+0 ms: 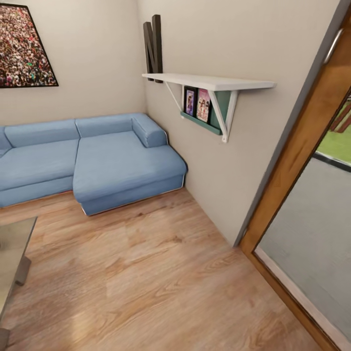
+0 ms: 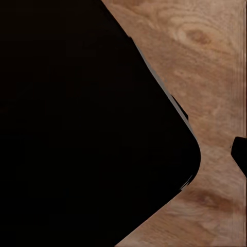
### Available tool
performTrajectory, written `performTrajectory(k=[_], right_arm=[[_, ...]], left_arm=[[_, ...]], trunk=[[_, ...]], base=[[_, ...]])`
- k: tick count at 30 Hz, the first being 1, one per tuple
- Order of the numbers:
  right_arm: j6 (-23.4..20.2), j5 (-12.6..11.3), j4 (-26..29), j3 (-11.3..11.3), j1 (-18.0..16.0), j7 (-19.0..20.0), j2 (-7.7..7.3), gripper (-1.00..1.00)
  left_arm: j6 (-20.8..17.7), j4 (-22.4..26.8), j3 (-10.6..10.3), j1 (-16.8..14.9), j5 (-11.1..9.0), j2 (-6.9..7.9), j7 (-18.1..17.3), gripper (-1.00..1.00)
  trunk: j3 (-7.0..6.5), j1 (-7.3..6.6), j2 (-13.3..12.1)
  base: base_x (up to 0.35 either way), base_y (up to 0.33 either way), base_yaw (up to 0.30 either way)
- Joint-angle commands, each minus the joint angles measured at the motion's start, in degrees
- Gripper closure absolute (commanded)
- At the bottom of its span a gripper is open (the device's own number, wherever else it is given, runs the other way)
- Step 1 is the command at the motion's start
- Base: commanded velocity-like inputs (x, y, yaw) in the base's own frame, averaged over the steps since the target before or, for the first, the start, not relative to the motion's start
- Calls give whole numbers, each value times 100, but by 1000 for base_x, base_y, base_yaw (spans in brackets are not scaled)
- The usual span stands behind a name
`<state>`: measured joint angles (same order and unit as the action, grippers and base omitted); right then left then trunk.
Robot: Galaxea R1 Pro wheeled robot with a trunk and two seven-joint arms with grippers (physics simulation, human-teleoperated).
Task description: Turn on the radio receiver that's on the table in the living room.
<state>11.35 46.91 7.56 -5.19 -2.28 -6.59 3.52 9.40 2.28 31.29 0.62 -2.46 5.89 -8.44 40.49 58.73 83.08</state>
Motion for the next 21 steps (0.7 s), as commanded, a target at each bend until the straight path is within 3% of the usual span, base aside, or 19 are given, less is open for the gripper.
performTrajectory(k=[1, 9, 21], right_arm=[[-1, 2, 0, 0, 0, 0, 0, -100], [6, -5, 0, 0, 0, -1, 0, -100], [7, -3, 0, 0, 0, -1, 0, -100]], left_arm=[[0, 4, 0, 0, 0, 0, 0, -100], [0, 9, 0, 0, 0, 0, 7, -100], [-4, 52, 1, 0, 0, -4, 17, -100]], trunk=[[8, 0, 0], [66, 0, 0], [142, 0, 0]], base=[[339, -92, 183], [314, -93, 184], [110, -90, 210]])
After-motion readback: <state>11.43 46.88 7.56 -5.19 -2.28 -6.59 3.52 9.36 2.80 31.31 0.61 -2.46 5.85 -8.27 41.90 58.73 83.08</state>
